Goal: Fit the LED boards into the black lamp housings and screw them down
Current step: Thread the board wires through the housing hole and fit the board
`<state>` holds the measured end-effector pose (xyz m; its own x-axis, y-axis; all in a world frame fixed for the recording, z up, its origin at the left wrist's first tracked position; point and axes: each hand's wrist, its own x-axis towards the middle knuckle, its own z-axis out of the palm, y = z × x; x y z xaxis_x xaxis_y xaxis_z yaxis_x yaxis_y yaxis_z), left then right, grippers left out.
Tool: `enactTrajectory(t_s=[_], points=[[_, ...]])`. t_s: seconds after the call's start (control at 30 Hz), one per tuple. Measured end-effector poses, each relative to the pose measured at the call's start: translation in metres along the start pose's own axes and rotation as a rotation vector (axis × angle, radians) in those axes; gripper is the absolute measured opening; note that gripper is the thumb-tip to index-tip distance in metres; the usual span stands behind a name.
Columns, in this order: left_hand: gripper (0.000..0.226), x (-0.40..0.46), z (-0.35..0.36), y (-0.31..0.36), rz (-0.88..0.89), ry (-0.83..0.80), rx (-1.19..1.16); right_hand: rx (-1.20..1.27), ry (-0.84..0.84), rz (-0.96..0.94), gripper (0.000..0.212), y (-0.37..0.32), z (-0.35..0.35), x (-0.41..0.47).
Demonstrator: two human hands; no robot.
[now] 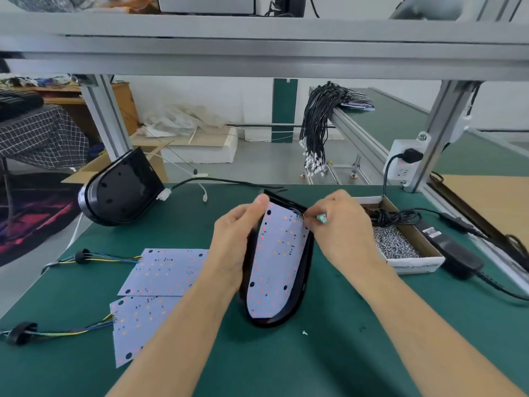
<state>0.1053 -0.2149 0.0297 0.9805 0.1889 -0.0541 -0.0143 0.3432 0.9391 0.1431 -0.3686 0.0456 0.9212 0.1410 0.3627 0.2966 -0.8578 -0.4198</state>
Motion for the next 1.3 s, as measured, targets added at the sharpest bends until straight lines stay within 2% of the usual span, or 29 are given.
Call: enactTrajectory(t_s=[0.07, 0.1, 0.13, 0.2, 0.27, 0.3, 0.33, 0.43, 0.53, 0.6, 0.73, 0.9, 0.97, 1.0, 1.1, 1.23, 1.3], points=[[0.033, 0.001, 0.002, 0.001, 0.038, 0.017, 0.087, 0.046, 0.006, 0.010, 0.018, 0.003, 0.006, 0.001], [0.028, 0.001, 0.001, 0.002, 0.058, 0.041, 0.121, 0.113, 0.038, 0.015, 0.015, 0.004, 0.008, 0.002], [0.029, 0.003, -0.002, 0.002, 0.075, 0.071, 0.129, 0.243, 0.058, 0.061, 0.014, 0.004, 0.010, 0.002], [0.030, 0.005, -0.008, 0.002, 0.106, 0.143, 0.115, 0.639, 0.009, 0.268, 0.032, 0.003, 0.013, -0.002], [0.034, 0.006, -0.013, 0.002, 0.103, 0.179, 0.115, 1.024, -0.175, 0.459, 0.035, 0.004, 0.020, -0.007], [0.033, 0.006, -0.014, 0.002, 0.093, 0.183, 0.119, 1.093, -0.257, 0.483, 0.032, 0.004, 0.023, -0.012], [0.028, 0.005, -0.015, 0.002, 0.083, 0.182, 0.118, 1.106, -0.294, 0.466, 0.031, 0.003, 0.026, -0.016], [0.012, 0.003, -0.017, 0.000, 0.067, 0.149, 0.108, 1.091, -0.239, 0.387, 0.018, -0.001, 0.030, -0.020], [0.015, 0.001, -0.016, 0.000, 0.059, 0.141, 0.073, 1.063, -0.118, 0.314, 0.025, -0.009, 0.028, -0.019], [0.016, -0.001, -0.013, -0.001, 0.046, 0.174, 0.020, 1.064, -0.056, 0.297, 0.038, -0.013, 0.027, -0.019], [0.003, -0.004, -0.009, -0.005, 0.129, 0.208, 0.012, 1.086, 0.007, 0.240, 0.034, -0.018, 0.025, -0.024], [0.004, -0.004, -0.009, -0.002, 0.169, 0.181, 0.013, 1.098, -0.026, 0.238, 0.027, -0.017, 0.020, -0.021], [0.007, -0.003, -0.009, 0.000, 0.204, 0.184, 0.030, 1.130, -0.077, 0.277, 0.044, -0.016, 0.021, -0.021], [0.009, -0.004, -0.008, 0.001, 0.228, 0.180, 0.043, 1.164, -0.108, 0.300, 0.045, -0.015, 0.023, -0.022], [0.010, -0.007, -0.004, 0.001, 0.274, 0.168, 0.156, 1.324, -0.201, 0.380, 0.008, -0.013, 0.025, -0.023], [0.022, -0.012, 0.002, -0.004, 0.213, 0.170, 0.210, 1.411, -0.206, 0.421, 0.006, -0.007, 0.024, -0.021], [0.014, -0.014, 0.004, -0.004, 0.199, 0.200, 0.219, 1.407, -0.211, 0.417, 0.006, -0.006, 0.023, -0.021]])
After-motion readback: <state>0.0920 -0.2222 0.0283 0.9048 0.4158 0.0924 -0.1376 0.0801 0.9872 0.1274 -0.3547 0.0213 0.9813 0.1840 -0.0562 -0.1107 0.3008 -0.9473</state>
